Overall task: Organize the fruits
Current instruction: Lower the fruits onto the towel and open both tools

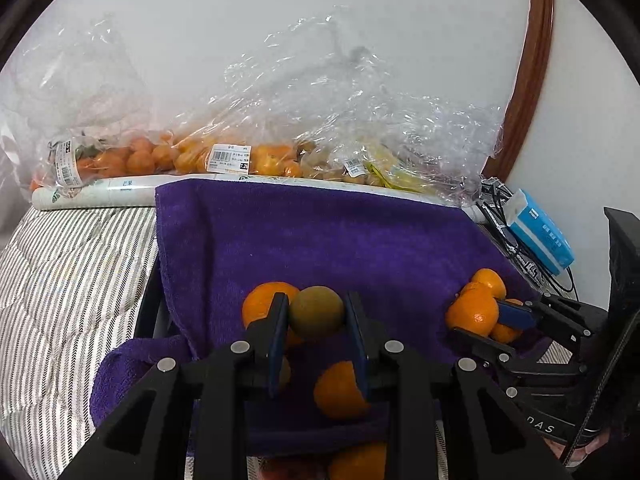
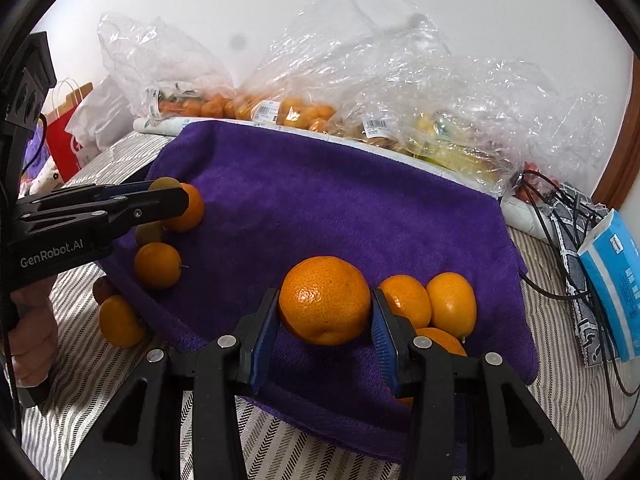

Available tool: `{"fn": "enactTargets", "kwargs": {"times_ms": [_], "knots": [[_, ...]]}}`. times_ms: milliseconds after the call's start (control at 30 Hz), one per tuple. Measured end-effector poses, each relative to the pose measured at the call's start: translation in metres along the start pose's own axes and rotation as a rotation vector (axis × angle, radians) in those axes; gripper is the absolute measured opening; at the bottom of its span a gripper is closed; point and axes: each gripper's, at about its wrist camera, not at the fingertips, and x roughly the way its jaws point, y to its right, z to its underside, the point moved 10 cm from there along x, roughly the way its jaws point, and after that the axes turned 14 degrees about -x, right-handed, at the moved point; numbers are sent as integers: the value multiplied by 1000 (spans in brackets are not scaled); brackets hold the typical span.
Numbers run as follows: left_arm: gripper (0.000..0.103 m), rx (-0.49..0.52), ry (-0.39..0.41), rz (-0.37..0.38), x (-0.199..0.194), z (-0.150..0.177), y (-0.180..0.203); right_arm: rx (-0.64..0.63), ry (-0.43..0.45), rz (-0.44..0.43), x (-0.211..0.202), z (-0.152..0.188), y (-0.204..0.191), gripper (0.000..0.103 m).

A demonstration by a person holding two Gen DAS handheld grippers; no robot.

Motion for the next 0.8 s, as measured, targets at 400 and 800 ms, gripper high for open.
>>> {"fn": "enactTargets", "kwargs": {"times_ms": [400, 800], "knots": [[40, 13, 3, 8, -2, 1, 3, -1, 34, 9, -9, -4, 2, 51], [41, 29, 76, -16, -22, -4, -2, 23, 132, 53, -36, -17, 2, 55]]}}
